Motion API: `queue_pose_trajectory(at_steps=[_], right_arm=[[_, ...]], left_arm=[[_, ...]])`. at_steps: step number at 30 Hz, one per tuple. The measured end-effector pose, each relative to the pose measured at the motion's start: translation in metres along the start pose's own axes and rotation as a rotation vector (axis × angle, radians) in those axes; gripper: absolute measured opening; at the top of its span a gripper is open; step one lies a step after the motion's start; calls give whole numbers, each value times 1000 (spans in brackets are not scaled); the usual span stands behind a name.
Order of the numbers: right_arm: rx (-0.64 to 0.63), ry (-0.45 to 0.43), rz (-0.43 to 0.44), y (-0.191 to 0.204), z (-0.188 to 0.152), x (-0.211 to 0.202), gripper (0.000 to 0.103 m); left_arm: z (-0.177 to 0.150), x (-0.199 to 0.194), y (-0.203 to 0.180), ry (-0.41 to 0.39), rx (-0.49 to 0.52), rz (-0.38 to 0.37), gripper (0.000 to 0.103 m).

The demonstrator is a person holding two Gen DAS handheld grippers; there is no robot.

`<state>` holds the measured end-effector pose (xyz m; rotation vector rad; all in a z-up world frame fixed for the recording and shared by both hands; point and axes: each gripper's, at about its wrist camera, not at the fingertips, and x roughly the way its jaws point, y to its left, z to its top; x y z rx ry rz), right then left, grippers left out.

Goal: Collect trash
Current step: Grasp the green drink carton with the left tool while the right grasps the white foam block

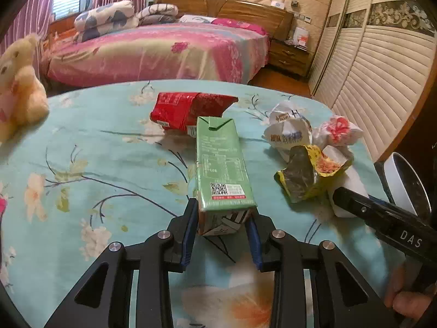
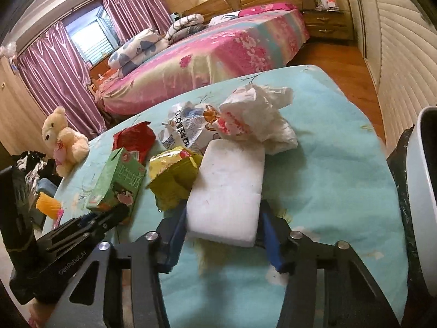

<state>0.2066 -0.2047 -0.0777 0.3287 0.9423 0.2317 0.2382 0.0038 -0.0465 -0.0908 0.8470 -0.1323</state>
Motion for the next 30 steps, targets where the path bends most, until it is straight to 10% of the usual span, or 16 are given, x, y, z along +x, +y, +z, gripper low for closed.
queue_pose_trajectory(at_steps=[30], right_arm=[[64,-101,19,-24,-43,-89,48]], left_arm=[[-44,-38,-37,8,105,-34,31]])
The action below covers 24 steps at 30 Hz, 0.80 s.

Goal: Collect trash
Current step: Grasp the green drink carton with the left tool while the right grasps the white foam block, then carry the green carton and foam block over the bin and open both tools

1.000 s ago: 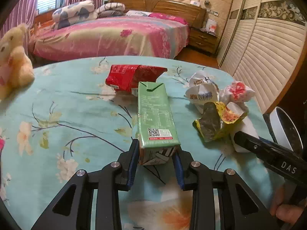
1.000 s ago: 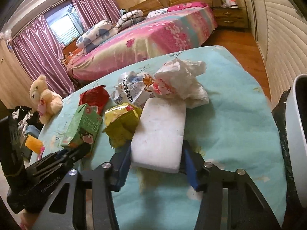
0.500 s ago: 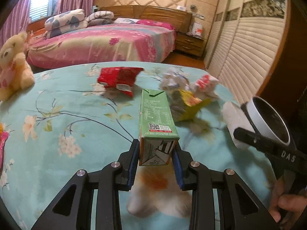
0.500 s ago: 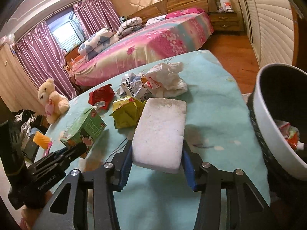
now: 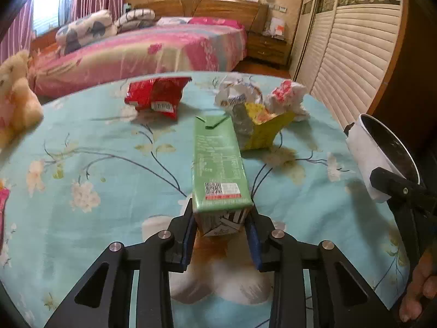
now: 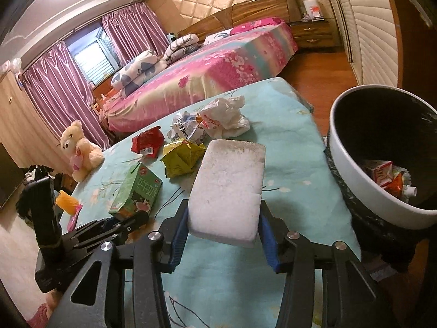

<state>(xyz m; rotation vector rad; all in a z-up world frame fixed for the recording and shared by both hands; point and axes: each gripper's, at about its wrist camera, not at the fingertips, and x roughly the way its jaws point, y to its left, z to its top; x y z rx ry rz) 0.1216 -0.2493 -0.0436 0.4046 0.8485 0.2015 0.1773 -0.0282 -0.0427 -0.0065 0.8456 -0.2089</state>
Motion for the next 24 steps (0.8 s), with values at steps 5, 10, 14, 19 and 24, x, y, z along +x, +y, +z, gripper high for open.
queue_pose_trajectory(at_steps=[5,10,14,19,24], right_arm=[[13,-20,-2,-6,-1,-11,48],[23,-45,-5,-14,0,-23,48],[33,-70,-9,-23,0,-37,48],[50,-91,-22,-38,1,-50,48],[75,-116,-45,-54,1,-64,48]], left_arm=[[-5,-12,-13,-22,19,-31,31],[-5,-28,-30,-52,43,-77,31],[-4,-40,-47,-73,72,-108,31],[-2,-45,-66,-79,108,-137,31],[2,-42,-88,-75,148,-164,31]])
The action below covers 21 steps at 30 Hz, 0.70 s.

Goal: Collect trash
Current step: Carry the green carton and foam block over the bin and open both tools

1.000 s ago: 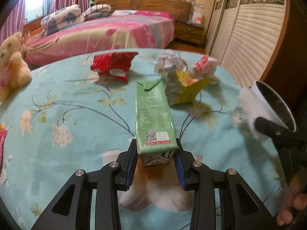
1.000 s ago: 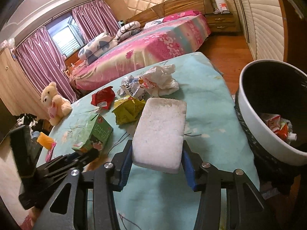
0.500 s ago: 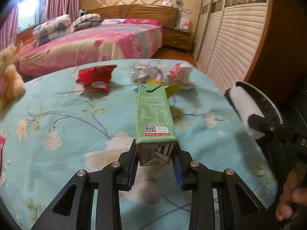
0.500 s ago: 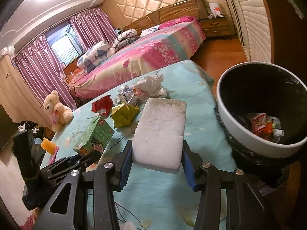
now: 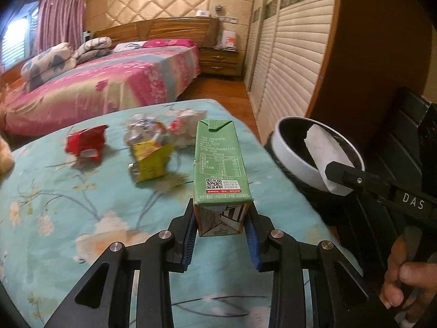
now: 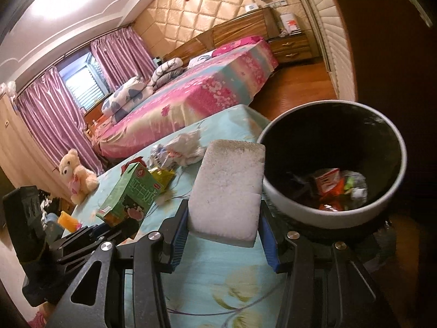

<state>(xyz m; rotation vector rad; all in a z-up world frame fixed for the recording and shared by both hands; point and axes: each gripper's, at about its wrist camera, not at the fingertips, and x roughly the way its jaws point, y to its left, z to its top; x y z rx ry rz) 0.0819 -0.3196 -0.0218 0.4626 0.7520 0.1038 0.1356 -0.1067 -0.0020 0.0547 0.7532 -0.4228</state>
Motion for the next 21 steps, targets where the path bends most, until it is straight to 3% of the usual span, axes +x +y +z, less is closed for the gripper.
queue_pose_trajectory(at_steps=[21], right_arm=[[71,-53,-90,-47,4,-25,48]], left_arm=[[25,26,-53,-2,79,-85,31]])
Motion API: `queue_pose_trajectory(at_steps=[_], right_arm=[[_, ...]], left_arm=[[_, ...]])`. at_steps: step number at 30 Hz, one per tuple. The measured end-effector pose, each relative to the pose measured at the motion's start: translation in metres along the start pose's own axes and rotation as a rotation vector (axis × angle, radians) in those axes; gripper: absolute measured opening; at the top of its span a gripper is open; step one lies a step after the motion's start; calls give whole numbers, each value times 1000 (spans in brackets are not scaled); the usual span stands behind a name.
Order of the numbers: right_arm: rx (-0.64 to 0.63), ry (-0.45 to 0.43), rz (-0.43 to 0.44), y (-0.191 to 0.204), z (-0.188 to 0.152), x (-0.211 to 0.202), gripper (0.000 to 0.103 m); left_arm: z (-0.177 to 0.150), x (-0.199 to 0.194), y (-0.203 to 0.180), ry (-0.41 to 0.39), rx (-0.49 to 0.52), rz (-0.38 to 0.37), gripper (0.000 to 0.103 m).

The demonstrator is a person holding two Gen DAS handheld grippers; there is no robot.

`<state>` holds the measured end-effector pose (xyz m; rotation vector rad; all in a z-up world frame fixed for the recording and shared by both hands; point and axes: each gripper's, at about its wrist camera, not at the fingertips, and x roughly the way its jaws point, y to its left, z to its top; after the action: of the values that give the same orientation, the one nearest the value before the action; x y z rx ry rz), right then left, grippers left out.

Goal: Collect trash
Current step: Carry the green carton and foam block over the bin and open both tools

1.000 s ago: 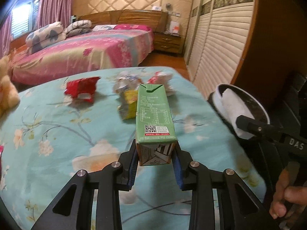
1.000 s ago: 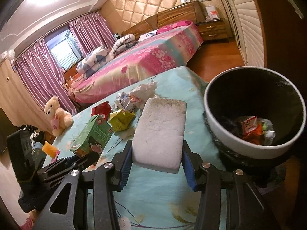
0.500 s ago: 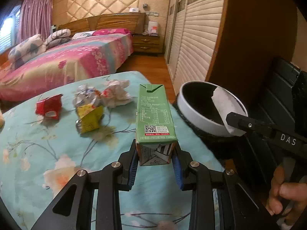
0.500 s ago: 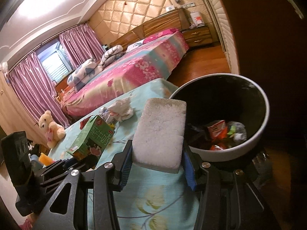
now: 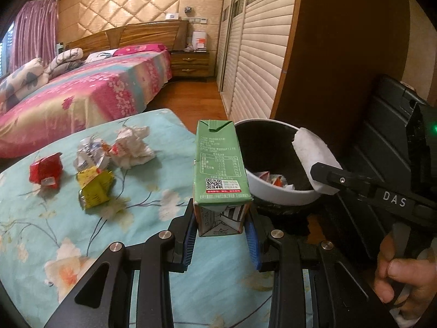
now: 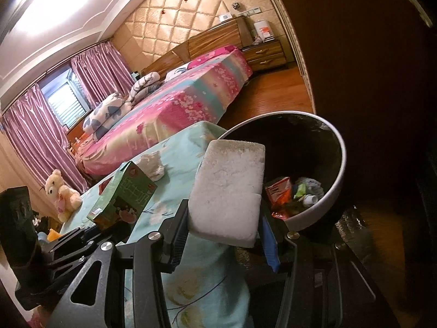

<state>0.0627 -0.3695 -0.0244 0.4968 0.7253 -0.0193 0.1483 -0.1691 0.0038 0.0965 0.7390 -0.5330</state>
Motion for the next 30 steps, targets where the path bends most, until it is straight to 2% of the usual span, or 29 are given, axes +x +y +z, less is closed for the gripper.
queue_pose_trajectory(at_steps=[11,30], right_arm=[[19,12,-42,-21,20,15,48],[28,31,-80,-37,37,29,48]], left_arm=[[24,34,-18,16,26,-45,31],[54,88,-38,56,51,-73,31]])
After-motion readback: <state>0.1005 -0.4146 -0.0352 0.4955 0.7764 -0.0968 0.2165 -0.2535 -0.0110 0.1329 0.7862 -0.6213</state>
